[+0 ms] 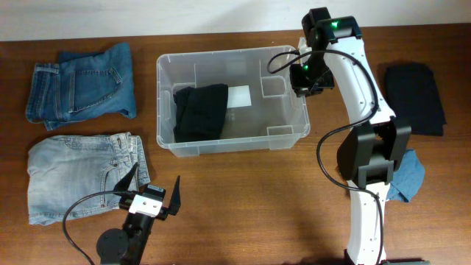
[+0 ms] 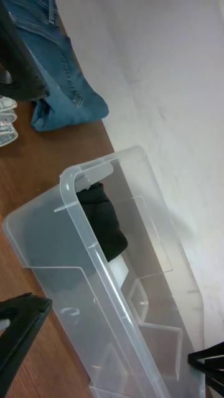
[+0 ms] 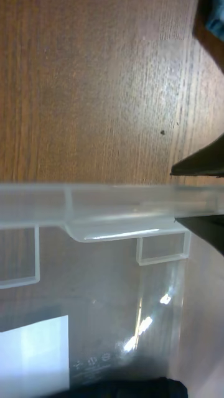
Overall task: Pack container
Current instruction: 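Raise the right gripper out of the container and move right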
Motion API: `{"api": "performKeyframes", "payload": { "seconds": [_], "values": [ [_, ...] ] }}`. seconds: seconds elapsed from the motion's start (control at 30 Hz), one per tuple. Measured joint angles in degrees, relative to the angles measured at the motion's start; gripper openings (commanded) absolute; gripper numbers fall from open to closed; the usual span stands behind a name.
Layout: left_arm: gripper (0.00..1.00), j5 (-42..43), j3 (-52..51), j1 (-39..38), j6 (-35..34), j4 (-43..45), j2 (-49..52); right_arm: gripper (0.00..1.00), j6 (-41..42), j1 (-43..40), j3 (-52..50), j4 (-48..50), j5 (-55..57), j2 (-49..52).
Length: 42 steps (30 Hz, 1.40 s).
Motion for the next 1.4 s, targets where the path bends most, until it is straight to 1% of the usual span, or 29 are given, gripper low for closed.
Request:
{"api": "performKeyframes", "payload": {
  "seconds": [0.17,0.67,1.4],
  "values": [
    [0.99,0.00,0.00,0.00,0.00,0.00,0.00,0.04,0.74,0.00,0.00,0.02,0.00,0.00],
    [0.99,0.00,0.00,0.00,0.00,0.00,0.00,0.04,6.54,0.04,0.00,1.29,0.04,0.00],
    [0.99,0.00,0.00,0.00,0.00,0.00,0.00,0.04,2.56,0.04,0.00,2.19,0.48,0.00]
  ]
}}
